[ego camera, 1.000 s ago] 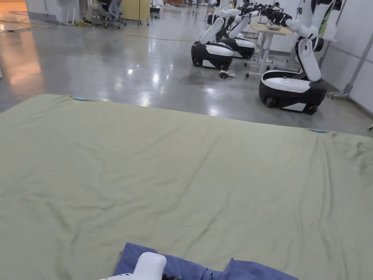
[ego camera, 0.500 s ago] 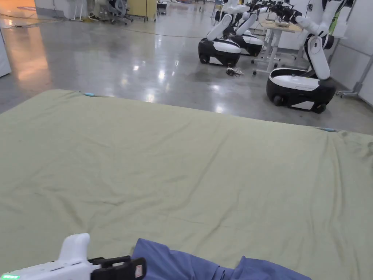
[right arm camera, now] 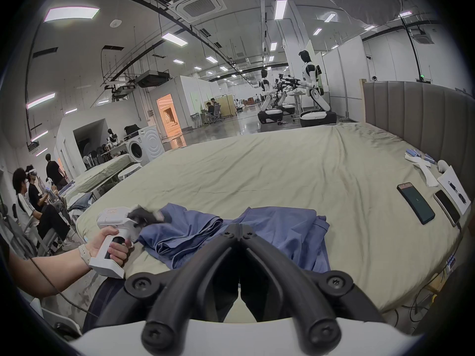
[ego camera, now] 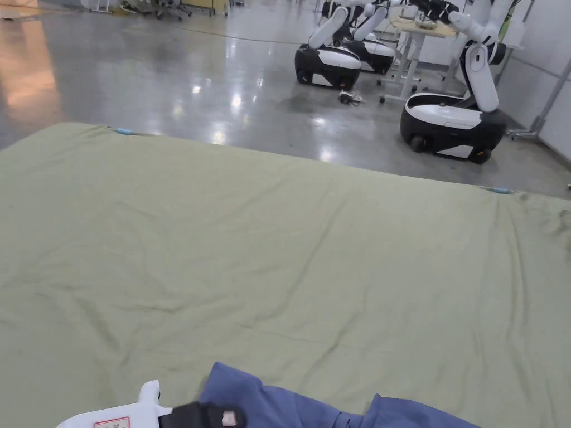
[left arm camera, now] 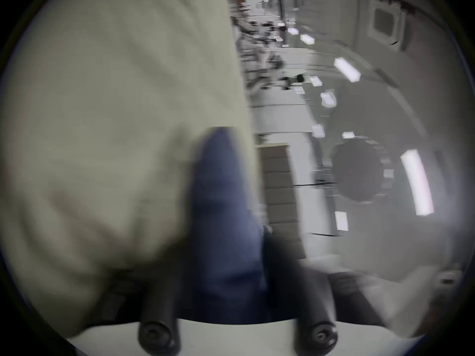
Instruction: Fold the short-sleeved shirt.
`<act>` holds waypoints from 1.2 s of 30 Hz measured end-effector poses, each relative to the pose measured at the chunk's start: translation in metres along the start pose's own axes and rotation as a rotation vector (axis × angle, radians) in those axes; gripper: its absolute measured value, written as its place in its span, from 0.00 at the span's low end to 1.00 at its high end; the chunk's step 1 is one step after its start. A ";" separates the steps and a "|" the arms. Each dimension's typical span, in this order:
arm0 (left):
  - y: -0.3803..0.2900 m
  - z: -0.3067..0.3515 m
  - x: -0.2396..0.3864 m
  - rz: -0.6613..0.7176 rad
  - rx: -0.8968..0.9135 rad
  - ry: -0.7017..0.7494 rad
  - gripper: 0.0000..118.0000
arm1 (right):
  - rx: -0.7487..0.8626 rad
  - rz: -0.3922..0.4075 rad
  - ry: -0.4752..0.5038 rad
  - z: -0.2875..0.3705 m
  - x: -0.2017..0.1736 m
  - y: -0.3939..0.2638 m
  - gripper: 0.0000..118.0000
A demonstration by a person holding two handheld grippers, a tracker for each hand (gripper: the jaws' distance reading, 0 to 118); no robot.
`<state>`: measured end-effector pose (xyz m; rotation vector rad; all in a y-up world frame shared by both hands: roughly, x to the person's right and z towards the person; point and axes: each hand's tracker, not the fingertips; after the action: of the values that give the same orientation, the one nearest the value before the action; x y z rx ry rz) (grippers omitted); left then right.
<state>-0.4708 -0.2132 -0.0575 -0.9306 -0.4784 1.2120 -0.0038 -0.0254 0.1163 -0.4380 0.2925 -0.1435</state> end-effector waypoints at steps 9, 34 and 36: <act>-0.020 0.071 0.072 -0.303 0.175 0.209 0.08 | 0.014 0.005 0.001 0.009 -0.003 0.003 0.00; -0.162 -0.149 0.154 -0.746 0.067 0.415 0.23 | 0.087 -0.085 -0.013 0.045 0.044 -0.004 0.00; -0.164 -0.134 0.164 -0.781 0.036 0.389 0.50 | 0.084 -0.096 -0.006 0.042 0.046 -0.004 0.00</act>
<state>-0.2236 -0.1160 -0.0246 -0.8051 -0.4401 0.3206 0.0530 -0.0215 0.1432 -0.3693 0.2592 -0.2474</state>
